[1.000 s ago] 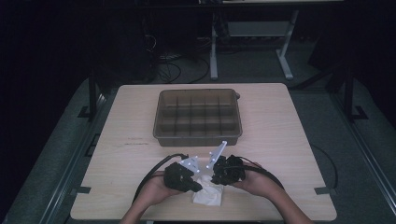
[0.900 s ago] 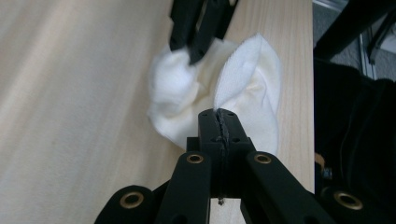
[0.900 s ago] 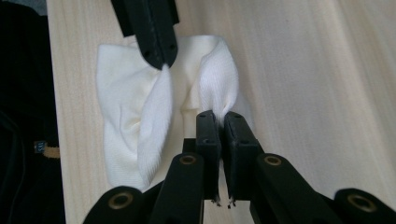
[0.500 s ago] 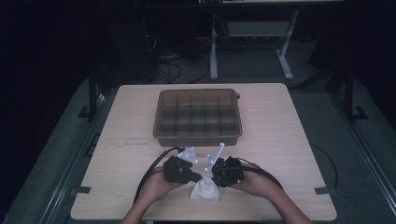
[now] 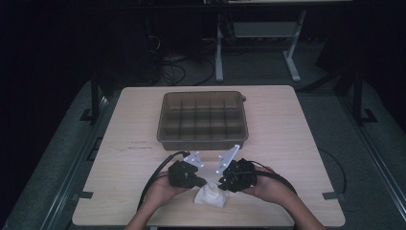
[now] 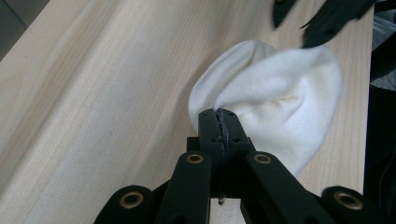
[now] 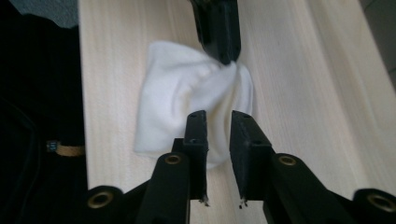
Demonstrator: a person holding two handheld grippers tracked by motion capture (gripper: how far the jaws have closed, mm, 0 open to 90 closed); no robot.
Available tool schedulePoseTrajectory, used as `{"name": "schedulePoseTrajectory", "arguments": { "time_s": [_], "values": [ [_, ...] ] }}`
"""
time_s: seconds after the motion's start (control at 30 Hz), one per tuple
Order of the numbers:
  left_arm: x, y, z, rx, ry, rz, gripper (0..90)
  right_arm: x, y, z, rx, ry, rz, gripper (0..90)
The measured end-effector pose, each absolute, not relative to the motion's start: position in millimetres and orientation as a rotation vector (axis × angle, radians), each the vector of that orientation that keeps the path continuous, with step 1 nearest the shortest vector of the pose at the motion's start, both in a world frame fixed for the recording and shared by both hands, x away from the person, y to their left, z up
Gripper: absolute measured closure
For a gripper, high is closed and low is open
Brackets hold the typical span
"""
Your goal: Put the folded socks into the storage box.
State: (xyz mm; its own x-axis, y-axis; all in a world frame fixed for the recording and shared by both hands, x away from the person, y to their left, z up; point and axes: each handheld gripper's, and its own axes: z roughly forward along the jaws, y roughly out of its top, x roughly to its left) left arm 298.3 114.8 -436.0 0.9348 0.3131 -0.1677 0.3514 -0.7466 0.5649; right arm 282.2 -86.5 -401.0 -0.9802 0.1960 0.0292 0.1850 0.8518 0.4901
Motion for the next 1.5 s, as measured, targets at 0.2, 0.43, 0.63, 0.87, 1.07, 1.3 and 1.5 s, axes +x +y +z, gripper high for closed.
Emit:
{"name": "schedulePoseTrajectory", "arguments": {
  "time_s": [0.2,0.43,0.63,0.87,1.07,1.3,1.5],
  "values": [
    [299,113,-435,2.474,0.468,-0.078,90.0,273,-80,-392,0.231,3.011,0.837,84.3],
    [299,113,-434,2.46,0.468,-0.075,89.9,281,-64,-407,0.284,3.025,0.726,85.7],
    [298,120,-429,2.429,0.477,-0.066,88.9,290,-62,-418,0.372,3.034,0.643,87.4],
    [291,122,-426,2.409,0.455,-0.065,87.1,295,-58,-427,0.391,3.044,0.61,87.3],
    [290,120,-434,2.427,0.45,-0.083,86.8,296,-60,-427,0.395,3.051,0.621,81.4],
    [290,118,-436,2.424,0.453,-0.093,86.8,290,-73,-423,0.395,3.056,0.718,68.7],
    [291,117,-436,2.428,0.451,-0.091,86.8,283,-73,-418,0.339,3.066,0.752,58.1]
  ]
}}
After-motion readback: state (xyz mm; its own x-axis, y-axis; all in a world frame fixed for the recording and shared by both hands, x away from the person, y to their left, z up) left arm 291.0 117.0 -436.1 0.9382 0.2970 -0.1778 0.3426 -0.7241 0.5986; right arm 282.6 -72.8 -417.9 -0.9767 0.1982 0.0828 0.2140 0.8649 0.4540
